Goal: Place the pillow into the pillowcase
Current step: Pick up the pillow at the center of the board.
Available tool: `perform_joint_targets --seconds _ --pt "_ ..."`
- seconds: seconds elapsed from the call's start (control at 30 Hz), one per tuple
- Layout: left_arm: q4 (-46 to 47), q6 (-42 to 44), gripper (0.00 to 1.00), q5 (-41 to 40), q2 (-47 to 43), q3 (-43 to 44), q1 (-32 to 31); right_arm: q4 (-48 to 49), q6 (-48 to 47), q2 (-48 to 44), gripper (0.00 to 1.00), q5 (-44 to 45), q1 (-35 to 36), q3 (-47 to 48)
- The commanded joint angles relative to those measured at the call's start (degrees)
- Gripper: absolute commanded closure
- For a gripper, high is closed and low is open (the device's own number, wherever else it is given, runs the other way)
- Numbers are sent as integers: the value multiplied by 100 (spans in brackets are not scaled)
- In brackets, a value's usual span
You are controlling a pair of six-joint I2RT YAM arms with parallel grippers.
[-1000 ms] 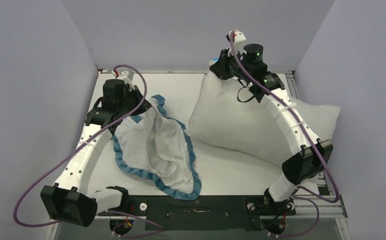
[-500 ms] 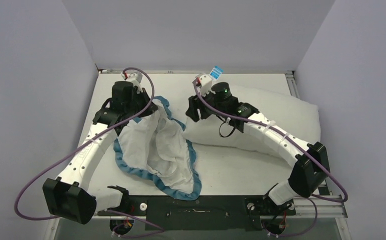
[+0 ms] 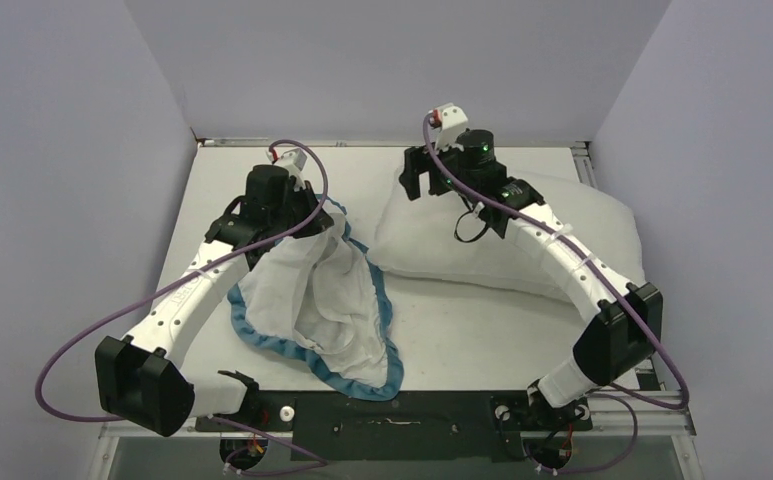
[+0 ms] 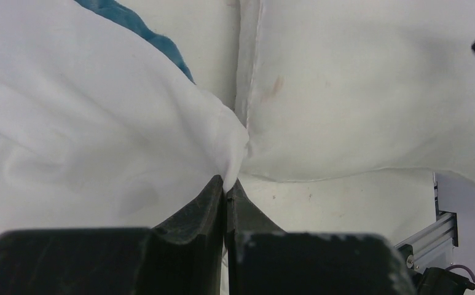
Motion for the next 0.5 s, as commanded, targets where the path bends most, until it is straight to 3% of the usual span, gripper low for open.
perform_joint_targets --seconds 0.0,0.33,0.47 --pt "229 -28 100 -66 -104 8 -37 -109 140 555 10 129 -521 573" --pt "243 -28 100 -76 -101 -150 -89 -1097 317 2847 10 -5 -1480 2833" --pt "219 -22 100 -81 -91 -178 -104 -1458 284 4050 10 -579 -1794 4017"
